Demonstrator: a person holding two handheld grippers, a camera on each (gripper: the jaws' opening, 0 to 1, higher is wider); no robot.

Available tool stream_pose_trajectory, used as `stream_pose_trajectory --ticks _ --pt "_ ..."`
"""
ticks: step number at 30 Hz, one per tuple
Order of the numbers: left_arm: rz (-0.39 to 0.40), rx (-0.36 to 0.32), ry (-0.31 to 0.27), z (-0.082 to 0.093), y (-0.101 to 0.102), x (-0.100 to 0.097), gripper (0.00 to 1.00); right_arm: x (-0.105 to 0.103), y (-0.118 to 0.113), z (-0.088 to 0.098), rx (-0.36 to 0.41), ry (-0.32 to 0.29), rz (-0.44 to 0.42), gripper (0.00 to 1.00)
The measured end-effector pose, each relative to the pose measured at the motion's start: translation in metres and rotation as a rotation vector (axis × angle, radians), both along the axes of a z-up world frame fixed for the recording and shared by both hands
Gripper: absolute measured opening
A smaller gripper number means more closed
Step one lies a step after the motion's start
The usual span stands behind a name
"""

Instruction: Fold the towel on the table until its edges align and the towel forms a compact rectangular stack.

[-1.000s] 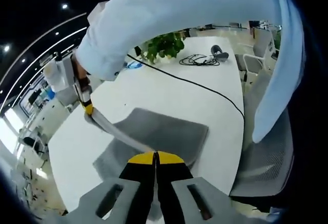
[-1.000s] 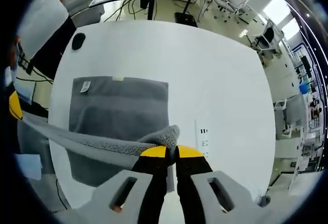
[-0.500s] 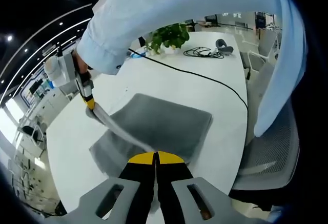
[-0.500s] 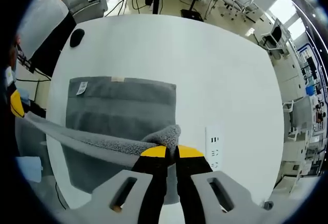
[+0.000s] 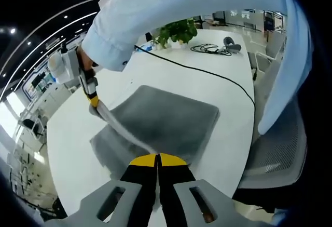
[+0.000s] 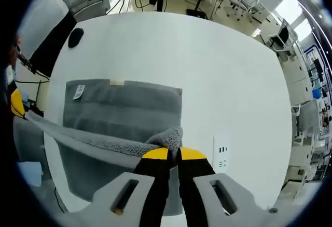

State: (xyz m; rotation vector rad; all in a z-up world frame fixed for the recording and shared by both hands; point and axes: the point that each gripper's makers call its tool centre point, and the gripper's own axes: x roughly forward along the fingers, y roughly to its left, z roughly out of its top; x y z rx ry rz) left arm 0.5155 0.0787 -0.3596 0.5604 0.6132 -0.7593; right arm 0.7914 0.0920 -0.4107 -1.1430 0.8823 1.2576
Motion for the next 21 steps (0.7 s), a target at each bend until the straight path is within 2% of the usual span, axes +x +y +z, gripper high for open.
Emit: stream_pose_trajectory --ticks 7,14,21 --pt "0.022 -0.002 0.014 -0.008 0.009 0.000 0.00 -0.002 0.011 -0.010 0.002 0.008 0.005 0.03" --pt "0.054 -0.008 0.034 -0.022 0.020 -0.001 0.00 -0.003 0.021 -0.027 -0.002 0.025 0.002 0.03" --pt "0.074 -0.014 0.057 -0.036 0.026 -0.001 0.00 -0.007 0.027 -0.036 0.009 0.037 -0.013 0.03"
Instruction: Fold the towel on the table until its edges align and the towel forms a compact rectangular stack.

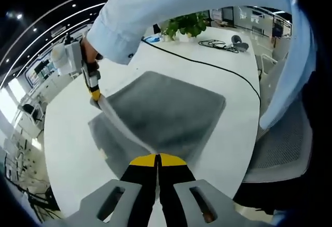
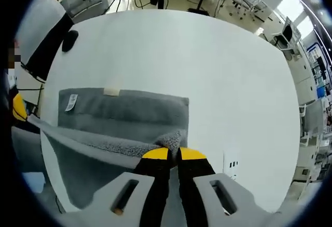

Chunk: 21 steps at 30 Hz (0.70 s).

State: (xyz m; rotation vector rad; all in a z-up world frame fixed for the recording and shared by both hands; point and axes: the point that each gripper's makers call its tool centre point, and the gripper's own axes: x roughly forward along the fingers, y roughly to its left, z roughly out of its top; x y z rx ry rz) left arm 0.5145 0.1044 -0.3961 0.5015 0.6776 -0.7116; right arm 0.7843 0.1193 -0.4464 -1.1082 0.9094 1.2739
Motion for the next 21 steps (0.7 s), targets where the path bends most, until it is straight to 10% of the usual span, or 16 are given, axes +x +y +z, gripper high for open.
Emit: stream_pose_trajectory --ticks 21 --pt "0.078 -0.010 0.052 -0.030 0.028 -0.002 0.00 0.002 0.020 -0.028 0.018 0.033 -0.078 0.03"
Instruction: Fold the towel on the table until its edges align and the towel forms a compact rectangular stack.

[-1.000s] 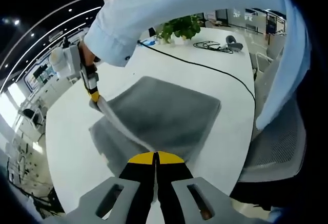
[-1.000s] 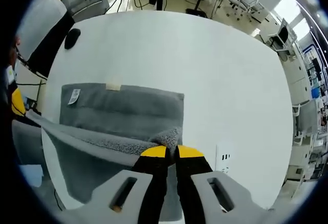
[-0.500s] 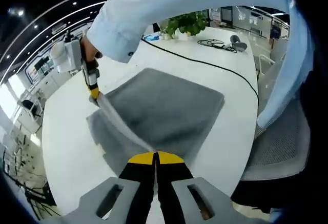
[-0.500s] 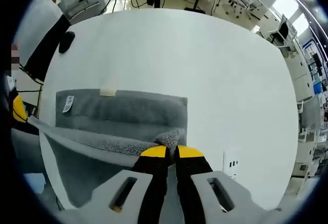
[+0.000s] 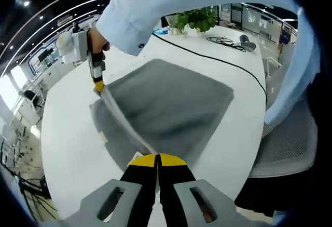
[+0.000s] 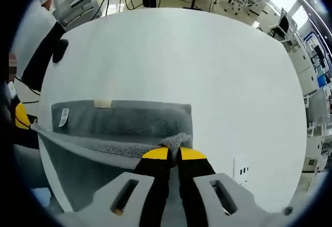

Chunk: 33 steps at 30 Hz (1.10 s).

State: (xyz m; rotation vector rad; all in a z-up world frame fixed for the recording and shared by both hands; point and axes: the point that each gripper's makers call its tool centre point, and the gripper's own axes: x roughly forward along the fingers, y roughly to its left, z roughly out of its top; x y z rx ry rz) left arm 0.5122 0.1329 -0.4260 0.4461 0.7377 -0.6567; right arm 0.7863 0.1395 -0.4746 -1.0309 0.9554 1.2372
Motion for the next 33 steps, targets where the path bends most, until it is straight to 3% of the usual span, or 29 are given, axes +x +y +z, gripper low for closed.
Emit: stream_pose_trajectory --ticks 8,19,25,33 --pt "0.020 0.001 0.011 -0.006 0.006 0.004 0.00 0.002 0.009 -0.017 0.001 0.006 -0.022 0.03" --pt "0.055 -0.005 0.055 -0.033 0.015 0.002 0.00 0.006 0.014 -0.033 0.000 0.011 -0.046 0.06" --pt "0.068 -0.007 0.091 -0.052 0.016 -0.004 0.00 0.004 0.016 -0.036 0.006 0.013 -0.039 0.09" --pt "0.089 -0.004 0.113 -0.061 0.019 -0.006 0.00 0.007 0.022 -0.035 0.028 0.020 -0.056 0.11"
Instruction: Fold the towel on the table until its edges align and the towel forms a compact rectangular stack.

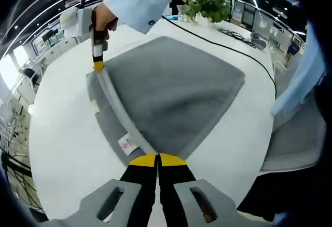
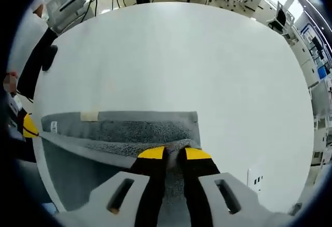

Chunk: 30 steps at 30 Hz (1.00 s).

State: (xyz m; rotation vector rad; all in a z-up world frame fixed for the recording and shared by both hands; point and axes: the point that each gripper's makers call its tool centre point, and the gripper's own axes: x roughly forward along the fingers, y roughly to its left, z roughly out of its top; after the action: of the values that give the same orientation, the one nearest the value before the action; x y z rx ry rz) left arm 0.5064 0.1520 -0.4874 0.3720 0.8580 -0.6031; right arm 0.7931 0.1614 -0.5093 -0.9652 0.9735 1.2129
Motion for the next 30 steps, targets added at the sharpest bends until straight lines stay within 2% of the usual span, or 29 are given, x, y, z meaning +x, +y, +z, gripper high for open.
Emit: stream_pose_trajectory --ticks 9,12,18,20,30 --pt "0.039 -0.030 -0.009 0.004 0.005 0.000 0.00 -0.001 -0.001 0.009 0.014 0.013 -0.036 0.07" --pt "0.053 -0.043 -0.021 0.011 0.007 0.001 0.00 -0.002 -0.002 0.014 0.013 0.028 -0.087 0.04" --pt "0.065 -0.043 -0.052 0.023 0.012 0.006 0.00 0.003 0.001 0.024 0.024 0.019 -0.113 0.04" --pt "0.074 -0.043 -0.059 0.025 0.015 0.008 0.00 0.006 0.002 0.022 0.033 0.016 -0.126 0.04" --pt "0.099 -0.027 -0.019 0.002 0.021 0.004 0.00 0.003 0.006 0.004 0.020 0.001 -0.081 0.06"
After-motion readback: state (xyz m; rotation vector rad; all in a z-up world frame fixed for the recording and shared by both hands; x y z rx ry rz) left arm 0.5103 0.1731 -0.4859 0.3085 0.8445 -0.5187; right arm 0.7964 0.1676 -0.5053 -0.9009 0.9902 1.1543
